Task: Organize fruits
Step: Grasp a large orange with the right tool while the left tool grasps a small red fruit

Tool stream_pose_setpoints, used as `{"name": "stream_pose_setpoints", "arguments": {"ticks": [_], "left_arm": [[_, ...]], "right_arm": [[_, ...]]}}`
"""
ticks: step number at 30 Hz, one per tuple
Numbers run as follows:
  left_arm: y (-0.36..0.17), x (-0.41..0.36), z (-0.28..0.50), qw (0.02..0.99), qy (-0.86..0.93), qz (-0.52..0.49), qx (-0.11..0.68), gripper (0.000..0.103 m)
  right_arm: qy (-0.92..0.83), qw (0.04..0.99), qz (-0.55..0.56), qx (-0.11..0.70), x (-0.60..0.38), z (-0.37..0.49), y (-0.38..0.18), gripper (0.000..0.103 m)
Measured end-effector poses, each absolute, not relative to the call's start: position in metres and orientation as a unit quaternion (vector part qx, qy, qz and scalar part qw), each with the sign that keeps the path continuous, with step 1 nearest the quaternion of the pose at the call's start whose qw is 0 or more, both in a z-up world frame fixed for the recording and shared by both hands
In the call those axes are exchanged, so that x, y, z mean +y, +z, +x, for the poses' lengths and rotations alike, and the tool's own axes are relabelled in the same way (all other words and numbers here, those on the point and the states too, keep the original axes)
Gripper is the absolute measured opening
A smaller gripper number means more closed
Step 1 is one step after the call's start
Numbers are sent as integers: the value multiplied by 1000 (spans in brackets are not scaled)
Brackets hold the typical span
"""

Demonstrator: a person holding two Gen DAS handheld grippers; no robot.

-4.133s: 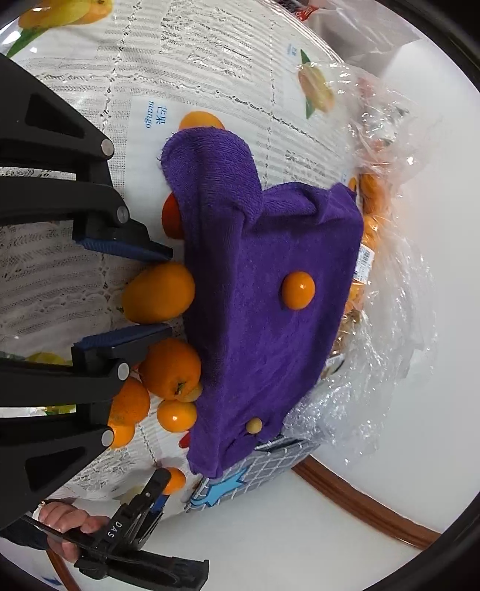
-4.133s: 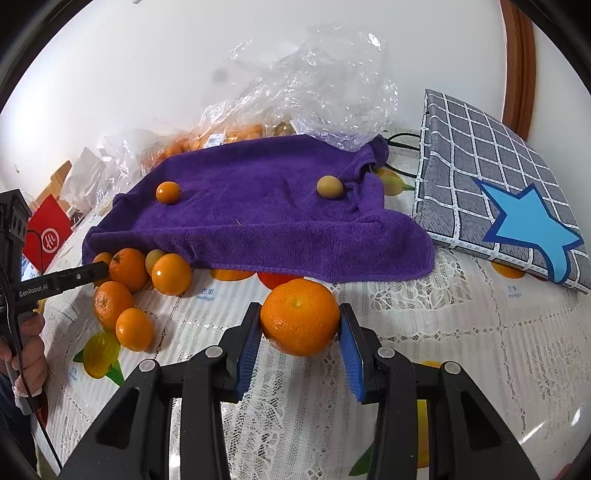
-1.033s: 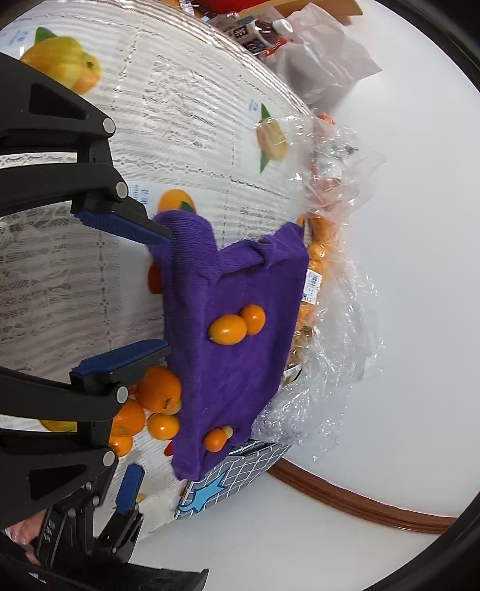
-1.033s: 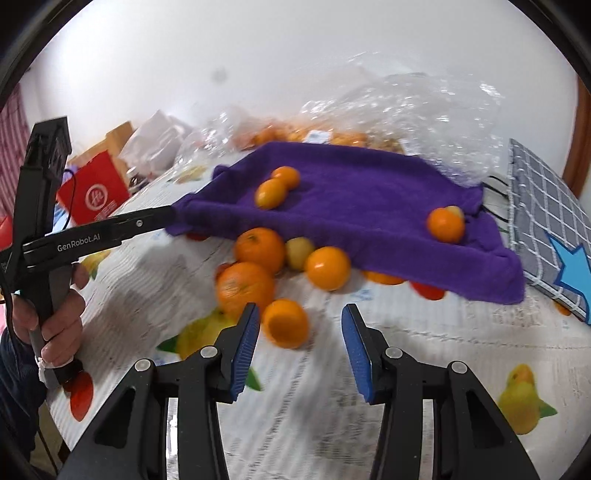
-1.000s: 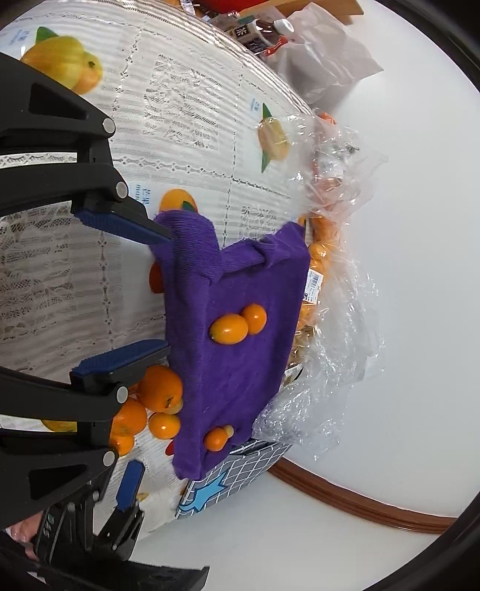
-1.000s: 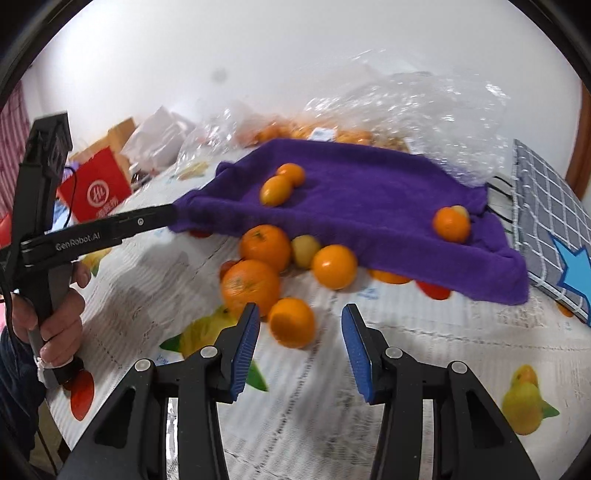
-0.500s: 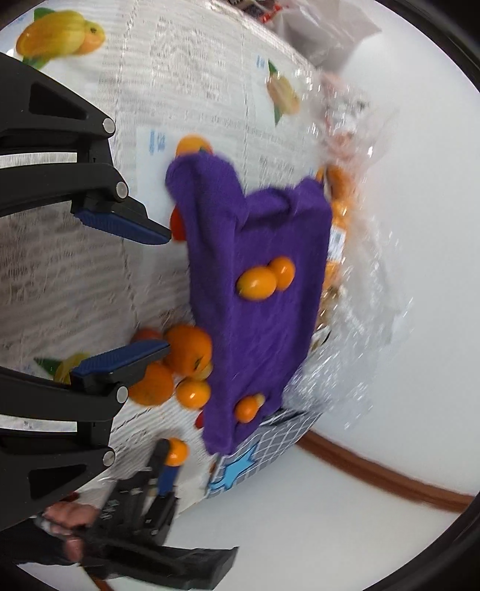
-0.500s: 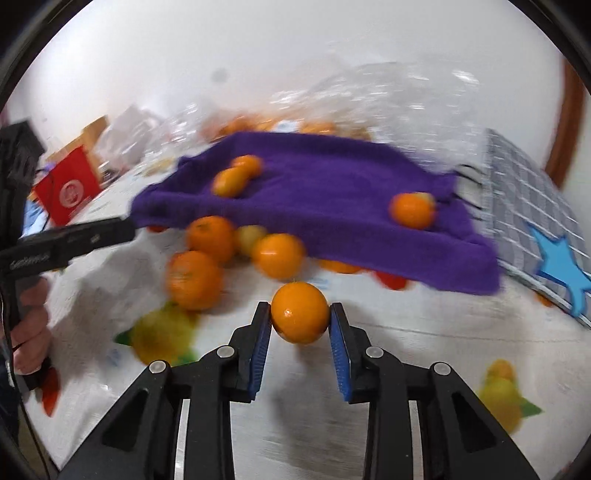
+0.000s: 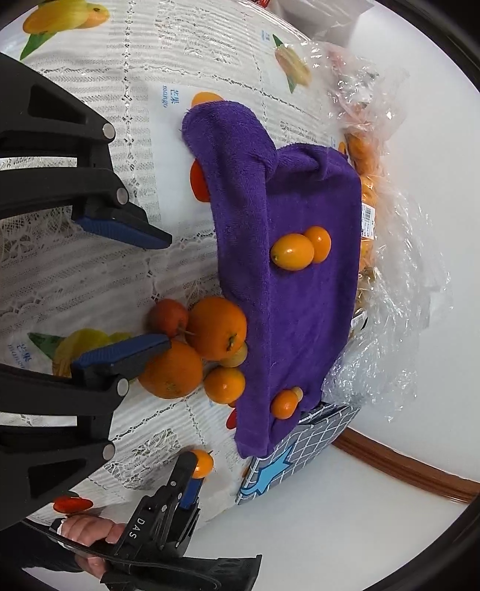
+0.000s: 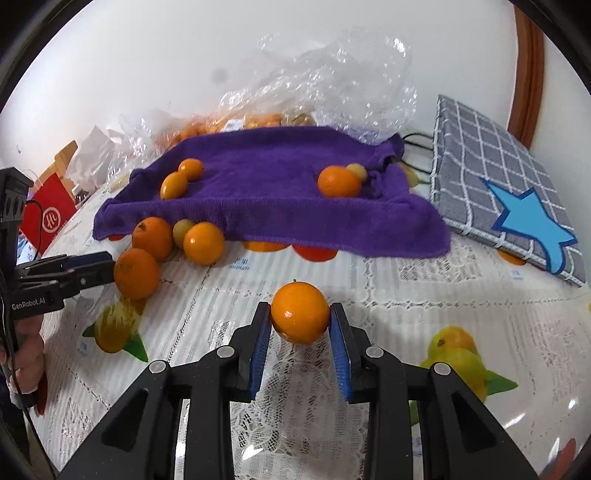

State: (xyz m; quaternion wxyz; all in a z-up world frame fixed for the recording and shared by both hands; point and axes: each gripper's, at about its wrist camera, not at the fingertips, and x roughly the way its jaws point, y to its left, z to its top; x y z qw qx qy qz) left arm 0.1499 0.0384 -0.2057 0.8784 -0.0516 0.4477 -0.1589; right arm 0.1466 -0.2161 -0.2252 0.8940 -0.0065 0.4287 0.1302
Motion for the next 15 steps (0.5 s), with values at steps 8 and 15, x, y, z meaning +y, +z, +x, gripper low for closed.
{"name": "stream_pose_setpoints", "arguments": {"ticks": [8, 15], "left_arm": [[-207, 16, 150, 874, -170, -17, 455, 45], [-207, 13, 152, 876, -154, -19, 456, 44]], "right_arm": [[130, 893, 15, 431, -222, 148, -226, 32], [124, 893, 21, 432, -223, 147, -225, 32]]}}
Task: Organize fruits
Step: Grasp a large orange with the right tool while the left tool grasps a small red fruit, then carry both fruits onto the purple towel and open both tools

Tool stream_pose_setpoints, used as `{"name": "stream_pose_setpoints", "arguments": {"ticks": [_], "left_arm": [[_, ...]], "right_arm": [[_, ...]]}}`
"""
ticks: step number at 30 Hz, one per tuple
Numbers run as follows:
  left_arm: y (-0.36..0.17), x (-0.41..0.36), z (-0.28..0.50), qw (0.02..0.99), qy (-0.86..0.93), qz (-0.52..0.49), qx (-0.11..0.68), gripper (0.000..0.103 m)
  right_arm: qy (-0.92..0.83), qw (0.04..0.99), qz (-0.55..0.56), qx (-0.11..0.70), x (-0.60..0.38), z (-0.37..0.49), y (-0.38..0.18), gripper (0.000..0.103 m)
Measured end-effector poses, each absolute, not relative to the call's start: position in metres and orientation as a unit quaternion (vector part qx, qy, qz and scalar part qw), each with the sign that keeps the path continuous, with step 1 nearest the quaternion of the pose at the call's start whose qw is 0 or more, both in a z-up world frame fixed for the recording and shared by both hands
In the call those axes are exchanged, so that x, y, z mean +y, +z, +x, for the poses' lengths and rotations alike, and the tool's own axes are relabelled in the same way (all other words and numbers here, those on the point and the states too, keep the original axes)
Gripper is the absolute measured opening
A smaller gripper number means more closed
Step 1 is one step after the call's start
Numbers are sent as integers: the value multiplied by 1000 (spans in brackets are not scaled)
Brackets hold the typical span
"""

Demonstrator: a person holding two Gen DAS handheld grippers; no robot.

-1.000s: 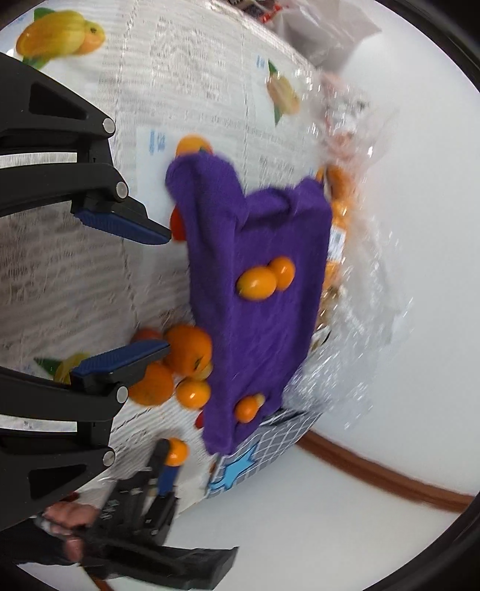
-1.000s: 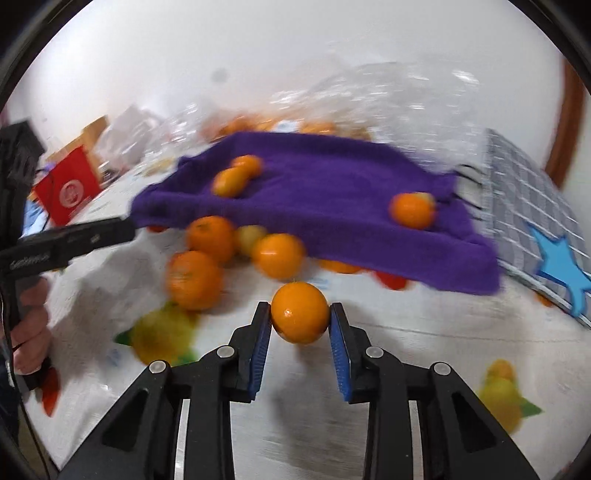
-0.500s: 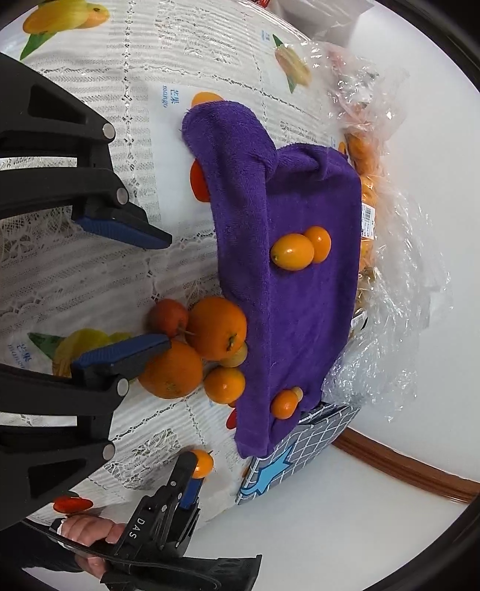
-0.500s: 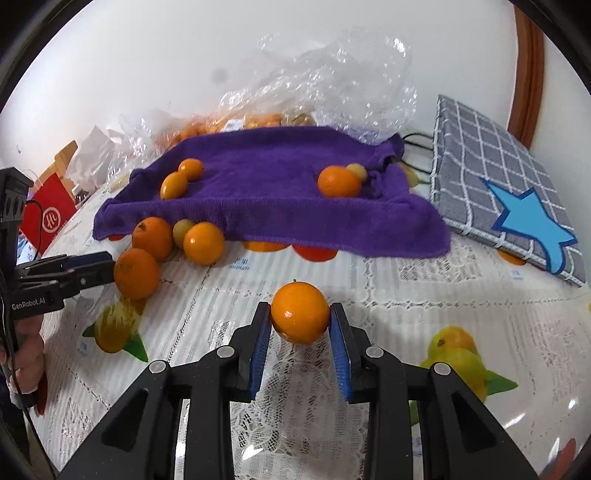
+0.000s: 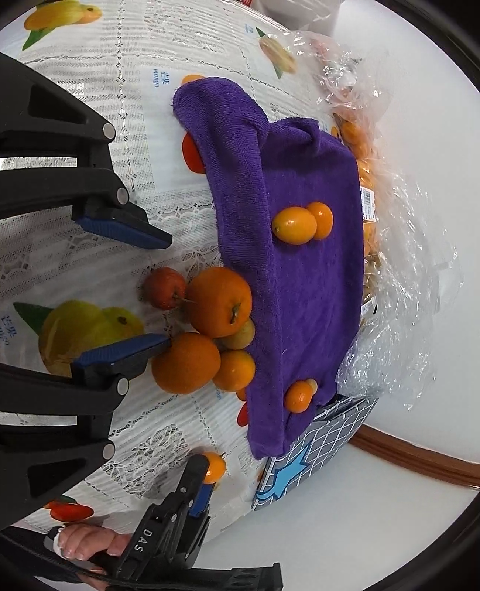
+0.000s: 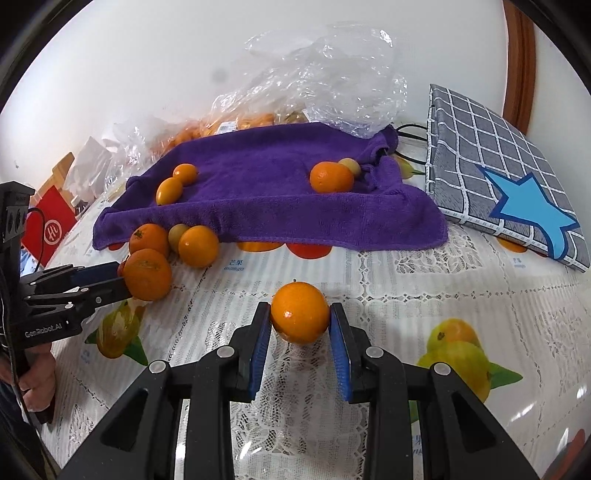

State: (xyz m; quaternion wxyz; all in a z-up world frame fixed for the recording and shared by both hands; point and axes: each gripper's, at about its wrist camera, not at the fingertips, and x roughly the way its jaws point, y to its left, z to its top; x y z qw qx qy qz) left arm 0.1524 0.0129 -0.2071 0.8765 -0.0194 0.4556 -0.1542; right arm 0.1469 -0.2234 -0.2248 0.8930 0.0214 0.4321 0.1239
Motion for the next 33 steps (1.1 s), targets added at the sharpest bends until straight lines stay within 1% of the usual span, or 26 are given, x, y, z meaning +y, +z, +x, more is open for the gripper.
{"name": "stream_pose_setpoints", "arguments": {"ticks": [1, 6, 9, 18, 26, 29, 33], "left_arm": [[-207, 13, 153, 877, -153, -22, 456, 43], [-209, 18, 155, 877, -144, -42, 456, 23], [-208, 20, 156, 878, -146, -57, 452, 23], [-196, 50, 148, 900, -112, -121, 404, 23], [-185, 76, 148, 911, -72, -167, 370, 23], [-176, 82, 153, 918, -51, -148, 365, 23], [-154, 94, 169, 926, -47, -138, 348, 23]], "right_arm": [[124, 894, 22, 431, -224, 146, -224, 32], [127, 896, 36, 425, -228, 144, -223, 31], [135, 893, 48, 427, -231, 145, -225, 32], [151, 892, 84, 418, -241, 145, -227, 32], [147, 893, 88, 417, -241, 146, -227, 32], [130, 898, 65, 415, -238, 148, -222, 32], [138, 909, 38, 392, -232, 162, -192, 32]]}}
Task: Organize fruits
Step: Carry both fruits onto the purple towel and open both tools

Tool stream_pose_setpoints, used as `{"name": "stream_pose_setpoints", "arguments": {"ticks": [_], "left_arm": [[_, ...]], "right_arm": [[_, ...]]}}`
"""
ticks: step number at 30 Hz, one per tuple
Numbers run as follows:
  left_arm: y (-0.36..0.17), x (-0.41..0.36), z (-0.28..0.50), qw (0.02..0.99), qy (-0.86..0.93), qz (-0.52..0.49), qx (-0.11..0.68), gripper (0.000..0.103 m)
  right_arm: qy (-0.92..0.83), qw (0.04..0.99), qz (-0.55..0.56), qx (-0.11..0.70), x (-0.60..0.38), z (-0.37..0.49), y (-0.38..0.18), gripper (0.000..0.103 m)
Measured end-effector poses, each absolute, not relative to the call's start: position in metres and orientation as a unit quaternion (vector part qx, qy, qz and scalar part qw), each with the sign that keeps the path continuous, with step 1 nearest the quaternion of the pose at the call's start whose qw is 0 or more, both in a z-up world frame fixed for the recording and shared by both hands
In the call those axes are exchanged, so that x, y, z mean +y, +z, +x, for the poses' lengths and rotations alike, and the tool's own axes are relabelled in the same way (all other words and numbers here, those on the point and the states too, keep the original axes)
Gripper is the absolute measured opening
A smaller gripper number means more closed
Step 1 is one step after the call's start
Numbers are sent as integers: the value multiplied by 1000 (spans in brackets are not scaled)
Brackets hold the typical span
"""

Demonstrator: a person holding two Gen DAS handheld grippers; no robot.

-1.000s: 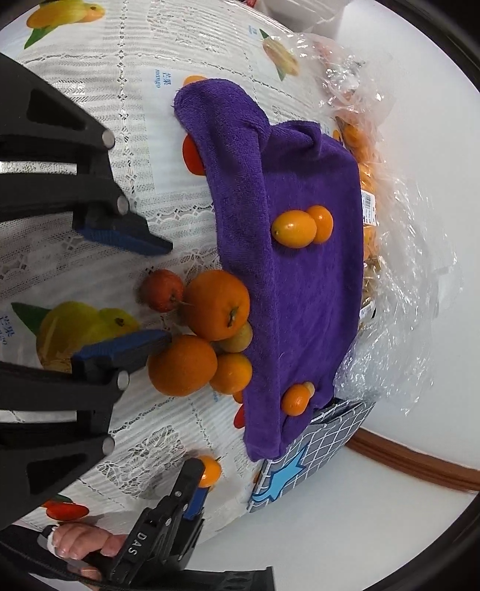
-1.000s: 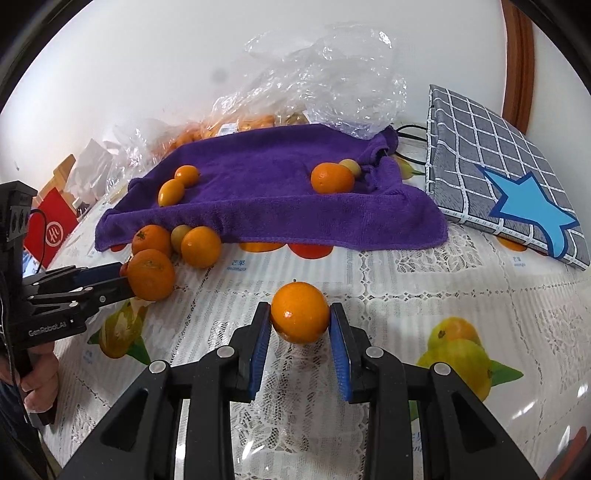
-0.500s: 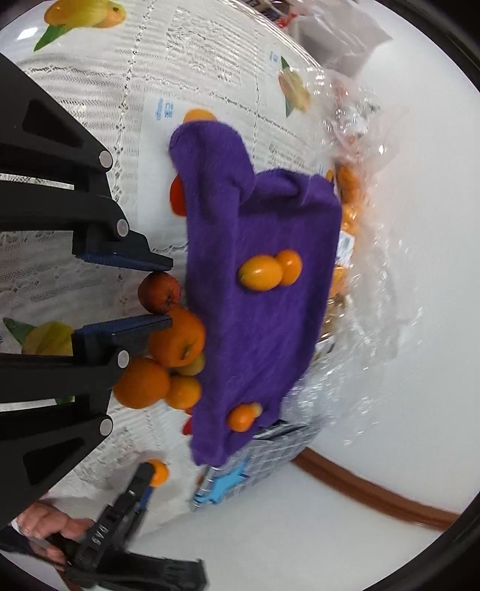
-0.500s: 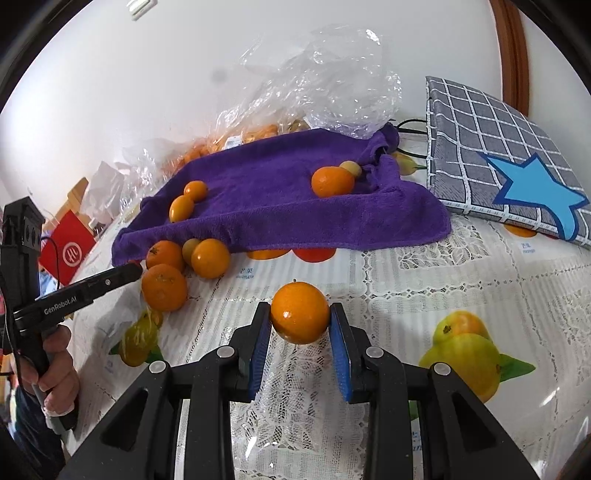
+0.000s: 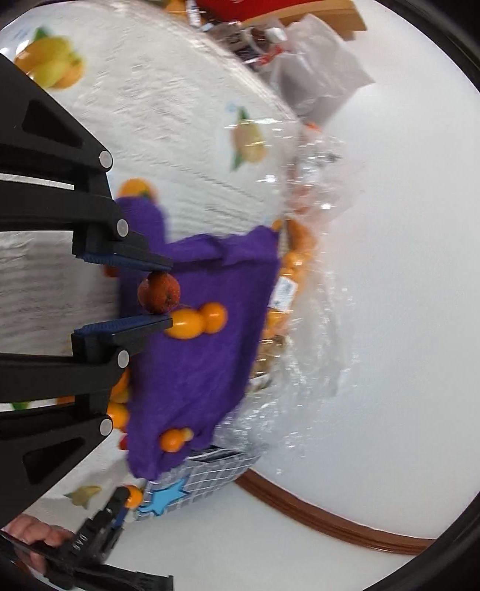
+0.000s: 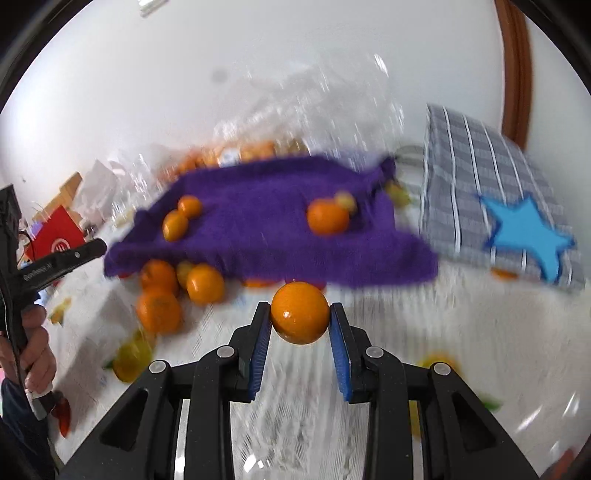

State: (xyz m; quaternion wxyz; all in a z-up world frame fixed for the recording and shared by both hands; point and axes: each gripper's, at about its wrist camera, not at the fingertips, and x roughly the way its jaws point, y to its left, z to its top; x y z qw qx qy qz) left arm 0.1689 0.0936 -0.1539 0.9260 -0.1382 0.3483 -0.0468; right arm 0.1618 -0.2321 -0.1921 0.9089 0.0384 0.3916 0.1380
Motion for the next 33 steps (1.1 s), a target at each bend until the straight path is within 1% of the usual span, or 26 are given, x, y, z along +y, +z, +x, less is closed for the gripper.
{"name": "stream_pose_setpoints", "arguments": {"ticks": [4, 8, 12, 17, 25, 33], "left_arm": [[-137, 100, 196, 933, -40, -128, 332, 23], [-141, 100, 232, 926, -51, -147, 344, 23], [-158, 97, 249, 920, -60, -163, 353, 23], [-173, 96, 250, 915, -63, -155, 366, 23], [-182, 78, 253, 912, -82, -132, 379, 23], [-194, 76, 259, 907, -63, -122, 397, 23]], "right_arm": [[135, 923, 27, 359, -228, 189, -160, 32], [139, 928, 34, 345, -221, 229, -145, 32], [150, 916, 35, 370, -205, 262, -166, 32], [146, 901, 17, 408, -187, 272, -207, 32], [169, 890, -16, 423, -167, 268, -221, 32], [155, 886, 1, 437, -176, 273, -228, 32]]}}
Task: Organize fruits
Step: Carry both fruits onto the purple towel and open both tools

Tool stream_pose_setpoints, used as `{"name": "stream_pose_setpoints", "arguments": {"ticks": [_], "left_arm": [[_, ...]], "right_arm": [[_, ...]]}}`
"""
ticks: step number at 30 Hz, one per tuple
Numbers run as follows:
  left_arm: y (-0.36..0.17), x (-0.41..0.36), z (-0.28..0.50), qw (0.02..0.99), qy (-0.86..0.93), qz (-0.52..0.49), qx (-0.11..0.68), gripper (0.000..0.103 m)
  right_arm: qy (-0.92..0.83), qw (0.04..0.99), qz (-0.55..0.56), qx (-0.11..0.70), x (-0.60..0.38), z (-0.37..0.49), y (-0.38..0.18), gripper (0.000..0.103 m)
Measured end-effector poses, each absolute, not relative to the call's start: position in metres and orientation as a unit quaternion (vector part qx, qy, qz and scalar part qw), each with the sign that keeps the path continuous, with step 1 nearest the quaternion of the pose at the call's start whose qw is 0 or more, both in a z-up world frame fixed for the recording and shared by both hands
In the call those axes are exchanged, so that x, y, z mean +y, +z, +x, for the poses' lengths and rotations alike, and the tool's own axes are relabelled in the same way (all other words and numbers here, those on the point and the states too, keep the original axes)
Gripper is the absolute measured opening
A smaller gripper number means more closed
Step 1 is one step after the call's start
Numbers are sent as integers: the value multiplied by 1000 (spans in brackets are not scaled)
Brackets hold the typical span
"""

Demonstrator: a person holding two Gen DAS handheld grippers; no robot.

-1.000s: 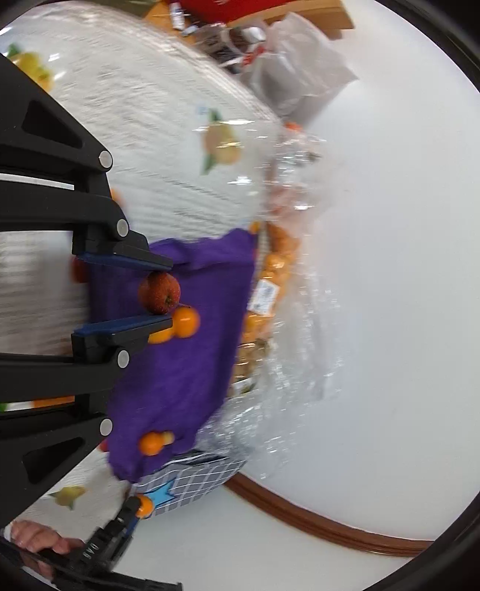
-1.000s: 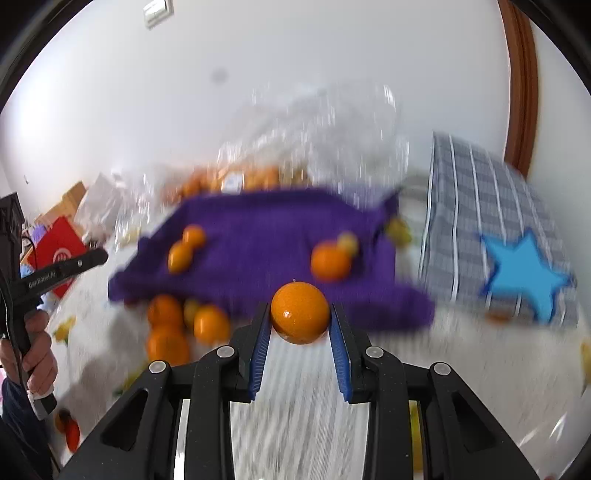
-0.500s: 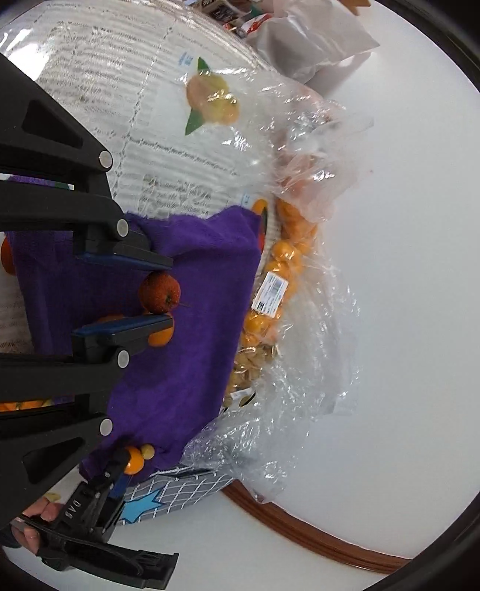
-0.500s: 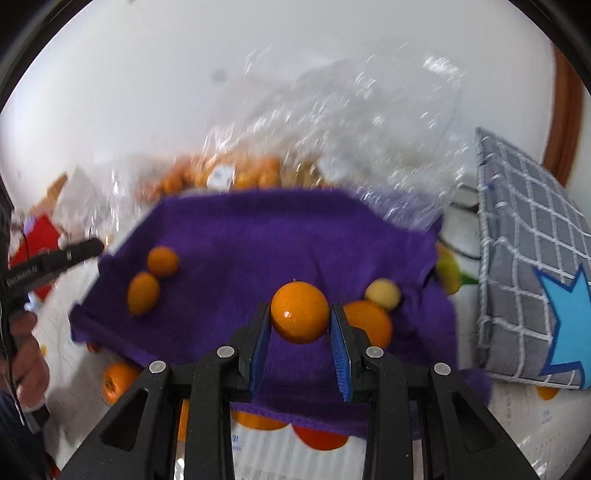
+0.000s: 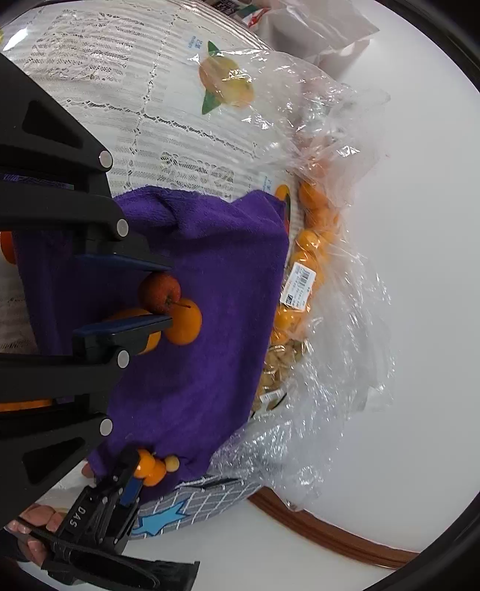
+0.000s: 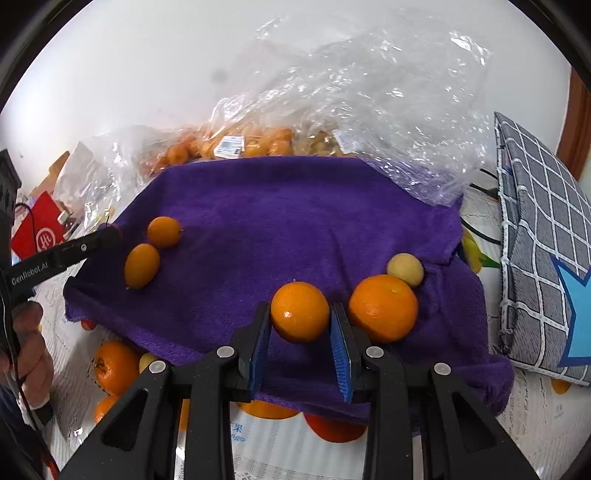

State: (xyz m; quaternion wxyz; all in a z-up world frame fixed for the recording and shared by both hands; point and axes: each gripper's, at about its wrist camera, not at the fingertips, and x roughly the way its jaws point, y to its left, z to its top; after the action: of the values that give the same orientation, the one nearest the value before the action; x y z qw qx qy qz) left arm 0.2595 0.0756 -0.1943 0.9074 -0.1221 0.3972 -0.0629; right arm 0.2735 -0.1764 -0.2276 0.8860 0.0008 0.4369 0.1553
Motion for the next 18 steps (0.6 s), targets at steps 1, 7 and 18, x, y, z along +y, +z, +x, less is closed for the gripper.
{"name": "stream_pose_setpoints", "arguments": {"ticks": [1, 7, 18], "left_arm": [[-196, 76, 260, 906, -62, -123, 400, 23], [-203, 76, 264, 901, -58, -128, 412, 23], [-204, 73, 265, 900, -54, -124, 414, 23]], "right_arm": [[154, 886, 2, 437, -178, 273, -227, 32], [153, 886, -4, 438, -175, 273, -227, 32], [167, 902, -5, 399, -176, 263, -211, 59]]}}
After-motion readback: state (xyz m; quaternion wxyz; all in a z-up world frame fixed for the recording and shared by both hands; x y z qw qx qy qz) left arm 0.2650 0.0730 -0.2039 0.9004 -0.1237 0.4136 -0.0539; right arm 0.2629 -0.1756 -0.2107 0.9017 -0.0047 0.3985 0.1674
